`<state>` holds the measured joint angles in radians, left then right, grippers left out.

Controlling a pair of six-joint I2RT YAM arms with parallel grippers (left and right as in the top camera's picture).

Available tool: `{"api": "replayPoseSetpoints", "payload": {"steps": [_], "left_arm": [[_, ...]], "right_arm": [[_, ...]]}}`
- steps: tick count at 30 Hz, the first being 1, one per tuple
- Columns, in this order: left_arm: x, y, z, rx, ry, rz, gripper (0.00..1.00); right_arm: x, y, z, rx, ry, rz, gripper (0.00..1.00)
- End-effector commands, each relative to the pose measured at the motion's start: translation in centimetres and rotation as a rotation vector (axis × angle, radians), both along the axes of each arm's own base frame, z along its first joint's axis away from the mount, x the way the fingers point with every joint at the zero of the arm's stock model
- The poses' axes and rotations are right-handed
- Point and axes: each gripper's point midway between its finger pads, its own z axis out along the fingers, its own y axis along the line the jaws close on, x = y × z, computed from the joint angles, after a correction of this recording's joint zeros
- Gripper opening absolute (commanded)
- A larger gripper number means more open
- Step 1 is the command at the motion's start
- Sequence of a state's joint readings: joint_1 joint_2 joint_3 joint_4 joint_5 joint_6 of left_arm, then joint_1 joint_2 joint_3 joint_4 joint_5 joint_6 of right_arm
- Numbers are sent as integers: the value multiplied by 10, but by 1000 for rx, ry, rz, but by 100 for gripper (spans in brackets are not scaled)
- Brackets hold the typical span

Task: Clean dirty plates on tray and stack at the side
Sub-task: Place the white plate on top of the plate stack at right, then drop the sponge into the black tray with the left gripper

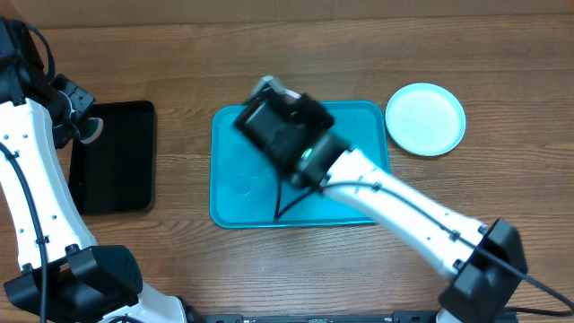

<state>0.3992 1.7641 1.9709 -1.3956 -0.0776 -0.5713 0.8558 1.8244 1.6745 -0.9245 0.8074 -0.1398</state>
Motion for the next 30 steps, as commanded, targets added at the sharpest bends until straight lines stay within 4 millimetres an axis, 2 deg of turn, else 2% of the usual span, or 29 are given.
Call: {"api": "replayPoseSetpoints", "payload": {"steps": [1, 4, 6, 8, 9, 10, 12, 15, 19, 20, 23, 24, 26, 30], "left_arm": [[3, -4, -1, -29, -16, 0, 4], [3, -4, -1, -28, -15, -1, 4], [3, -4, -1, -28, -15, -4, 4], [3, -5, -1, -28, -15, -4, 4], [3, -5, -1, -28, -15, -4, 4], [3, -5, -1, -28, -15, -4, 4], [3, -4, 0, -28, -16, -4, 4], [4, -4, 0, -27, -18, -4, 4], [5, -4, 0, -25, -23, -3, 4], [5, -4, 0, -25, -21, -4, 4], [5, -4, 0, -25, -21, -4, 4], [5, -4, 0, -25, -21, -4, 4], [5, -4, -1, -25, -21, -4, 4], [8, -3, -2, -24, -24, -4, 4]], "right_arm": [[17, -29, 2, 541, 112, -298, 4], [32, -61, 11, 718, 204, -340, 4], [41, -90, 12, 834, 274, -379, 4], [47, -129, 7, 910, 317, -456, 4], [50, -150, 1, 928, 327, -507, 4], [49, -201, -16, 919, 331, -646, 4], [42, -244, -37, 897, 346, -773, 4], [32, -287, -73, 908, 396, -914, 4], [30, -316, -110, 943, 402, -995, 4], [30, -326, -125, 954, 387, -1020, 4], [32, -332, -140, 965, 370, -1029, 6], [32, -332, -142, 965, 366, -1027, 16], [34, -329, -144, 973, 364, -1015, 43], [41, -309, -140, 1065, 410, -933, 45]]}}
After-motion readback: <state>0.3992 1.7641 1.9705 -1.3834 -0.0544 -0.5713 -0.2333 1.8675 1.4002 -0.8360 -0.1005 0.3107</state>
